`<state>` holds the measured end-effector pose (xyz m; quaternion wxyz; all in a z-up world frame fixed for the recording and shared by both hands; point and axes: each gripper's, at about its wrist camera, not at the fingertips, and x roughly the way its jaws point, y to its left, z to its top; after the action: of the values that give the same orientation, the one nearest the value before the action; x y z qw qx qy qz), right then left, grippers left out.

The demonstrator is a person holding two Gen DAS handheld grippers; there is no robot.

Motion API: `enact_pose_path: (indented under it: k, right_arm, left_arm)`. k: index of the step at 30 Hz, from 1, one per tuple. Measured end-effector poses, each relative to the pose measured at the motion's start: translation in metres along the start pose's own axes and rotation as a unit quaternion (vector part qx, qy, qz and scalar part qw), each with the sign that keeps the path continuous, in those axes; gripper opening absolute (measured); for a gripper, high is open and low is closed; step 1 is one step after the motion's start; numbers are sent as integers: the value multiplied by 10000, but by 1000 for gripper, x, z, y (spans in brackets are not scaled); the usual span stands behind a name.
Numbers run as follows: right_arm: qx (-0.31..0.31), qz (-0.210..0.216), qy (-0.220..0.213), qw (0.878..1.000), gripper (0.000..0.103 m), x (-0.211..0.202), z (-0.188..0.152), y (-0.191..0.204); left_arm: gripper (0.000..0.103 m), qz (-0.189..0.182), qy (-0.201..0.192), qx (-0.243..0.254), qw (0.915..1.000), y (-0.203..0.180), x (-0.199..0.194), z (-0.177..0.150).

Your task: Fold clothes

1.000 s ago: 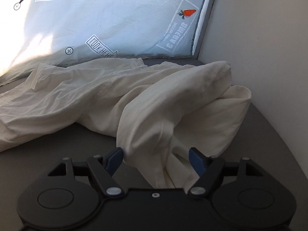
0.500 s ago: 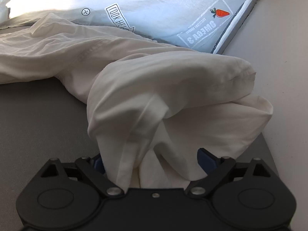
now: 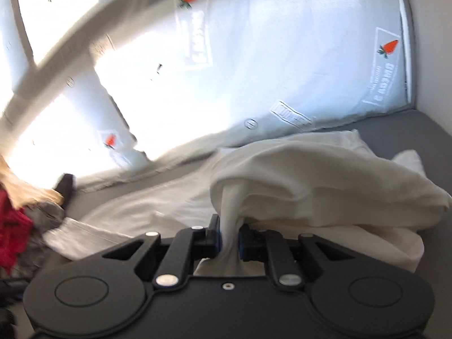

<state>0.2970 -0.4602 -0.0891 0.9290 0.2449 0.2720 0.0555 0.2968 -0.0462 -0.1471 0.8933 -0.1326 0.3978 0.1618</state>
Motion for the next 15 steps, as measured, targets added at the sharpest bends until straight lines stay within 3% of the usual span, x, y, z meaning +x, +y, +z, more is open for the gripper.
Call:
enact_pose_path:
  k: [2,4,7,9,10,11,12,13,15]
  right_arm:
    - [757,1061,-565,9899,12,-20,17,6]
    - [1202,1596,-1001,9747,12,-32,24,0]
    - [1454,1156,-885,9786,12,-29,18,-21]
    - [1263,116,-273,9915,22,-15,2,-33]
    - [1075,-437,208,9930,36,-6,-10,-41]
    - [938,-923,627,9893,43,3,-23,-49]
    - [984,-1204,852,9842,43,5,-39,-60]
    - [1086,-1401,1032,9787,43,6,-53,-71]
    - [1833,-1150,987,9713,45,-10,-75,-100]
  left_arm:
    - [50,-50,-32,-61,10000,4,3,6]
    - [50,-88,-31,-75,9999,5,5,8]
    - [50,-142,76,-69,9998,3,10,5]
    - [50,-170,149,18,9997,-2,12,-1]
    - [50,-184,186,62,9996,-5,13,-4]
    - [50,-199,223,106,9995,-7,14,-7]
    - [50,-206,244,148,9994,-10,14,-10]
    - [50,-209,255,188,9993,-12,13,-14]
    - [50,-198,284,228,9991,-17,13,-19]
